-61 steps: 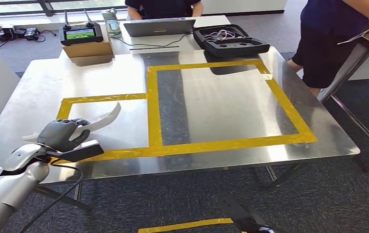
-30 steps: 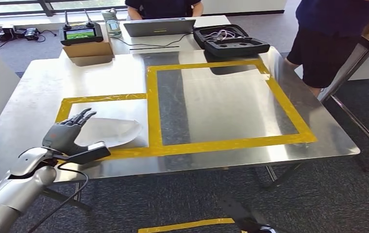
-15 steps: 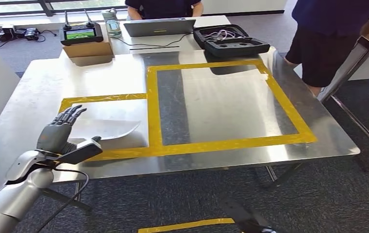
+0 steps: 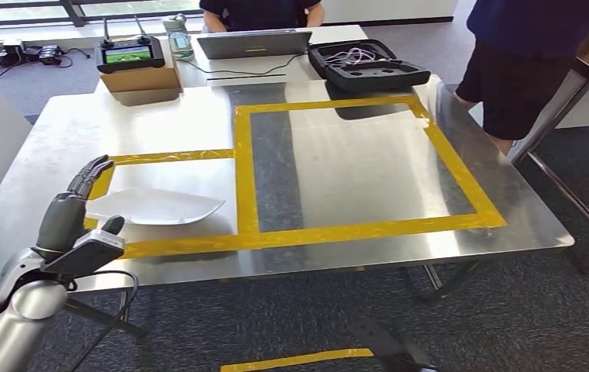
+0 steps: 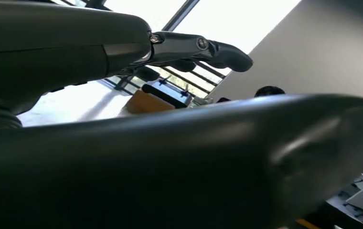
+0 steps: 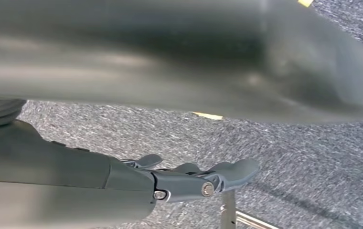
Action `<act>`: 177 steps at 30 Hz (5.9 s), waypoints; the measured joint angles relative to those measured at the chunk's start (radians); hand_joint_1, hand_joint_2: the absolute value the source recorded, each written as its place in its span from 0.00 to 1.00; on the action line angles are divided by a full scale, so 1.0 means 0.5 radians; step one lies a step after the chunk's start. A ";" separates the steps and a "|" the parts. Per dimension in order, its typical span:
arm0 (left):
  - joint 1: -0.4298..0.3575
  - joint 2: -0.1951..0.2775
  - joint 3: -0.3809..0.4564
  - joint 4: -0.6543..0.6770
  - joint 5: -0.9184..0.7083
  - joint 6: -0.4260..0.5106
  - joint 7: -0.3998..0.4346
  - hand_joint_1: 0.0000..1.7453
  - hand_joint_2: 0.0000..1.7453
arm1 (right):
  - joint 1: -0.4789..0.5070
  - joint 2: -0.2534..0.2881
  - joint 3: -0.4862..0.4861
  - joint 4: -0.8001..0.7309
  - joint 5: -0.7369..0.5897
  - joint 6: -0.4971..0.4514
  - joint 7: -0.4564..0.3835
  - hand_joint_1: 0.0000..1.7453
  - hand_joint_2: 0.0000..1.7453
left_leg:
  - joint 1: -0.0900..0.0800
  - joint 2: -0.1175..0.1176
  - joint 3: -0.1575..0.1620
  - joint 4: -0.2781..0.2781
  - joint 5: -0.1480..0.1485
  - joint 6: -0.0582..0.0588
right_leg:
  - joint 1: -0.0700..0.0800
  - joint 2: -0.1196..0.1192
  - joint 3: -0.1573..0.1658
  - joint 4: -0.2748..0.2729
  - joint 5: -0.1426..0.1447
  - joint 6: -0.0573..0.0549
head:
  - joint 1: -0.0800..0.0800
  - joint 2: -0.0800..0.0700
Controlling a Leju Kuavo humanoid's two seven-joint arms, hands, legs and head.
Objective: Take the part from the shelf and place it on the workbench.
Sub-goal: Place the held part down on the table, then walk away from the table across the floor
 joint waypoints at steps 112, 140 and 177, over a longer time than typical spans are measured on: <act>0.775 -0.191 -0.338 -1.267 0.330 -0.213 -0.064 0.00 0.00 | 0.060 0.035 -0.129 0.011 -0.197 -0.159 -0.059 0.00 0.00 | -0.070 -0.011 -0.075 0.075 0.008 0.109 | 0.054 -0.021 -0.113 0.001 0.133 -0.020 | 0.012 0.000; 0.734 -0.188 -0.403 -1.188 0.372 -0.230 -0.003 0.00 0.00 | 0.087 0.019 -0.134 0.016 -0.208 -0.167 -0.061 0.00 0.00 | -0.054 -0.007 -0.126 0.221 0.029 0.059 | 0.061 -0.031 -0.084 -0.016 0.087 -0.067 | 0.011 0.001; 0.776 -0.137 -0.433 -1.109 0.512 -0.066 0.014 0.00 0.00 | 0.141 0.002 -0.113 0.017 -0.178 -0.042 -0.031 0.00 0.00 | -0.074 -0.012 -0.129 0.054 0.072 0.129 | 0.074 -0.038 0.002 -0.027 0.017 -0.082 | 0.017 0.000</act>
